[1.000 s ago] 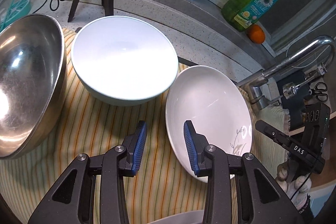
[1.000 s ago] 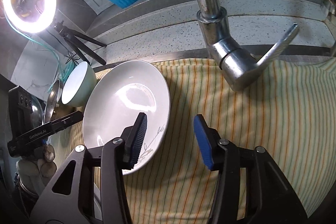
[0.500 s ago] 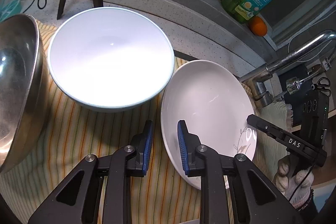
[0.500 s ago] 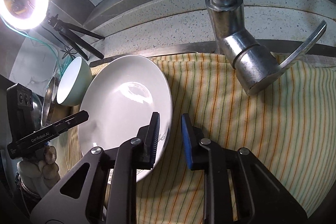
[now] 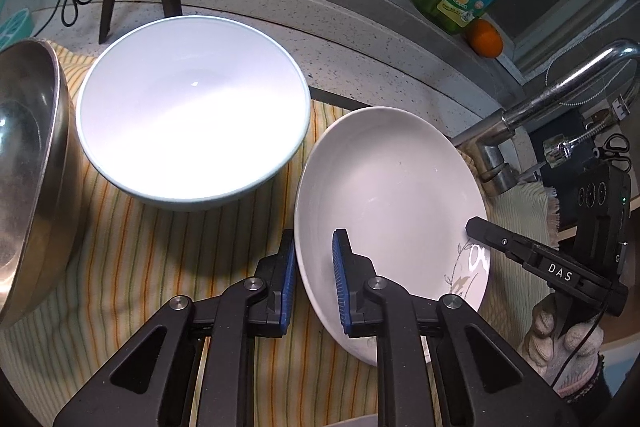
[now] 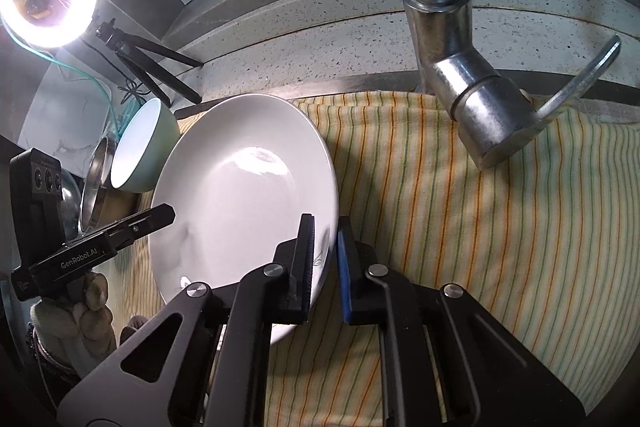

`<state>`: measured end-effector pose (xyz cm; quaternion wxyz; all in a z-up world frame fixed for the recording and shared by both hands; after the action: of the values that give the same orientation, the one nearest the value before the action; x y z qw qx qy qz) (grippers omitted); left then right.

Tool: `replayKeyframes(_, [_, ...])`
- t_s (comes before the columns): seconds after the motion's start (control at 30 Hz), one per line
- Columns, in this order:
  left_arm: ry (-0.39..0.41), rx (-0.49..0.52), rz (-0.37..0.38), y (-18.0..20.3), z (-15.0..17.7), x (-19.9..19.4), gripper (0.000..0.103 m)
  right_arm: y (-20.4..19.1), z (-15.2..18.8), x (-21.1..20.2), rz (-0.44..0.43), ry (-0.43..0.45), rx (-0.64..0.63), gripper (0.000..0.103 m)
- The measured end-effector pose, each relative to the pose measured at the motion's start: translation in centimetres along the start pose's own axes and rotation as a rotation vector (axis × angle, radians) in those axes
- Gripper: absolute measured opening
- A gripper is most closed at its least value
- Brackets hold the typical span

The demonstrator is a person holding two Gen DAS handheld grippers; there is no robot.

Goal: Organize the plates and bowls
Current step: 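Lift the white twig-pattern plate off the cloth with both grippers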

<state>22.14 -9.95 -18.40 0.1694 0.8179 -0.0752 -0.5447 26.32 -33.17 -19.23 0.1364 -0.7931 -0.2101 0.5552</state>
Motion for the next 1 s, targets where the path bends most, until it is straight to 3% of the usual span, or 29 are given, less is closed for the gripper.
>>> replayKeyframes(0.6, [0.077, 0.019, 0.017, 1.3, 3.1, -6.7, 0.016, -3.1, 3.4, -6.0, -0.054, 0.036, -0.018, 0.011])
replayKeyframes(1.0, [0.091, -0.009, 0.004, -0.5, 8.5, -11.5, 0.016, -6.5, 9.5, -8.1, -0.105, -0.002, -0.101, 0.011])
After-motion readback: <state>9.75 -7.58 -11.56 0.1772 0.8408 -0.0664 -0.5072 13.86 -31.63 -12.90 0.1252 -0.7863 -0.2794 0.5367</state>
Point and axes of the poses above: each gripper's, at about its wrist camera, not at the fingertips, and x roughly the way its jaws point, y to its right, z to its underside, the point moved 3 cm from there along x, roughly the way its jaws point, and after that the axes turned 3 degrees about -z, right-handed, at the moved point
